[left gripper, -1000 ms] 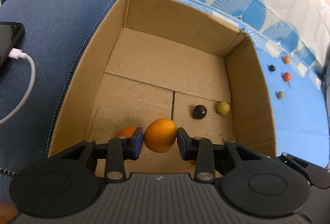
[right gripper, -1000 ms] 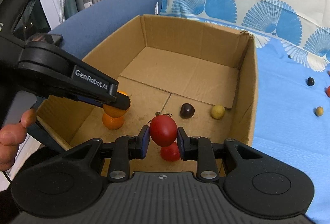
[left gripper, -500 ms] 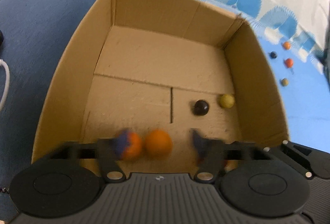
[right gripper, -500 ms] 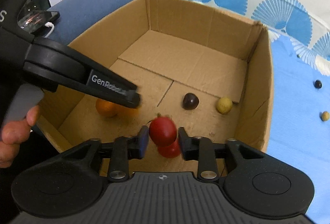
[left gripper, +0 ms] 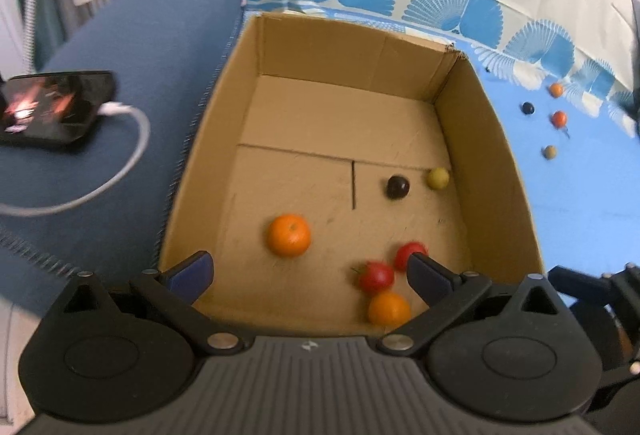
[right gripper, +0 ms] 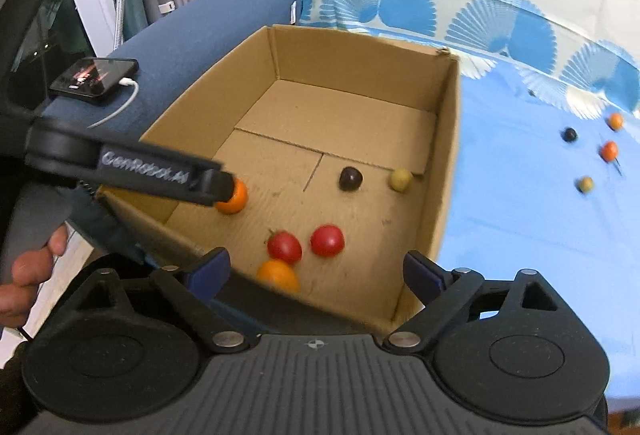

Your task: Organize fruits

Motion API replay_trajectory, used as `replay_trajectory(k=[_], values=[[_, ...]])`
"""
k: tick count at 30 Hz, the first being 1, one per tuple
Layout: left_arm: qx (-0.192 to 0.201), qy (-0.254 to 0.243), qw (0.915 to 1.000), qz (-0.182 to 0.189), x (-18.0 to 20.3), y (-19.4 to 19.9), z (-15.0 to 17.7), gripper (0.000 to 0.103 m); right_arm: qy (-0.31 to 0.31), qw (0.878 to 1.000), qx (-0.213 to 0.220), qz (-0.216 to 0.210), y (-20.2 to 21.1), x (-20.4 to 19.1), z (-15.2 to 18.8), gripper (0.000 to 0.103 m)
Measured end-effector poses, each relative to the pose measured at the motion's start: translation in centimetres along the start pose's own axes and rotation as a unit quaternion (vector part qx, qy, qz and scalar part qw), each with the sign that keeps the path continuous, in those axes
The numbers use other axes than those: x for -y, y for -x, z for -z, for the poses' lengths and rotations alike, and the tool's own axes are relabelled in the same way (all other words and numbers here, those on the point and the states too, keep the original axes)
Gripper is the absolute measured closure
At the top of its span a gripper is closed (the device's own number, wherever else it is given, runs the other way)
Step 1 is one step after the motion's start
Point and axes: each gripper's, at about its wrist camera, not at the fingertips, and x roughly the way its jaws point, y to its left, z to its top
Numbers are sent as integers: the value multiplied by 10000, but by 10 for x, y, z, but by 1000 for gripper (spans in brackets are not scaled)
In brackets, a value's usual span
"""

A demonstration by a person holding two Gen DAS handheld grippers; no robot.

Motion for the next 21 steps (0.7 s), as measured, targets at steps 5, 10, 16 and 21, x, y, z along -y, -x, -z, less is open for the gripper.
replay_trajectory(k=[5,10,16,21], values=[[120,59,9999,-79,1,32,19,0,-21,9996,233,146,33,-7,11,7],[343,88,9993,-130,5,62,34,0,9,9975,639,302,68,-12,19,6],[619,51,9979,-201,16,90,49,0,77,9935,1061,395,102,-15,29,5],[794,41,9966,-238,20,108,55,0,55,9906,1311,391,122,-14,37,4]])
